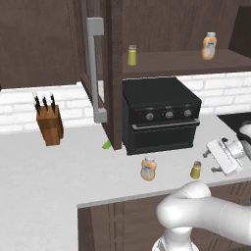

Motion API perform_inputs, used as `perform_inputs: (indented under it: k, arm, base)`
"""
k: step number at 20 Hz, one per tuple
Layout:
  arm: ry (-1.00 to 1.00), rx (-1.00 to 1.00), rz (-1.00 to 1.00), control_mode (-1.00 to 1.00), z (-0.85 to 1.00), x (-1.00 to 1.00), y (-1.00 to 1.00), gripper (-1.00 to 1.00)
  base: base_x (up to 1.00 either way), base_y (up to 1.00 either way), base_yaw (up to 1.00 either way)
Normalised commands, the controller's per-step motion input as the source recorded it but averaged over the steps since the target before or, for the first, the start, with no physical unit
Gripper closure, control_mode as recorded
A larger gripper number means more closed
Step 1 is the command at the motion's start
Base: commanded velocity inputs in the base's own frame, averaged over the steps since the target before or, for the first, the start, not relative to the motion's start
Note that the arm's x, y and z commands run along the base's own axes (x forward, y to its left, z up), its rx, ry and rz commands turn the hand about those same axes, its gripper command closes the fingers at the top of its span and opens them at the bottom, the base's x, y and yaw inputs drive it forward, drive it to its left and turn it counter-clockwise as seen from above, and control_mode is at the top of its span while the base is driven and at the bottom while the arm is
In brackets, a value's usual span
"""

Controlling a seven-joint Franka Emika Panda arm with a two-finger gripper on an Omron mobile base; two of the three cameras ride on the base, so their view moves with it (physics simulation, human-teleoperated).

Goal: Put the shaker and condiment bottle from the counter next to their counterparts in the cabinet.

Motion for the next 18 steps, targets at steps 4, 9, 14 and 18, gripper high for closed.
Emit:
perform_inputs:
  k: [4, 9, 14, 18]
  arm:
    - [0.01, -0.01, 0.00, -1.00, -0.18, -0.28, 0.05, -1.00]
    - [0.01, 0.00, 0.00, -1.00, -0.10, -0.11, 0.21, -1.00]
    - [0.06, 0.00, 0.00, -1.00, 0.00, 0.40, 0.27, -1.00]
    - [0.08, 0.00, 0.00, -1.00, 0.00, 0.42, 0.04, -1.00]
  base:
    - [0.00, 0.00, 0.00]
    - [0.00, 0.00, 0.00]
    - [0.00, 0.00, 0.00]
    - [0.00, 0.00, 0.00]
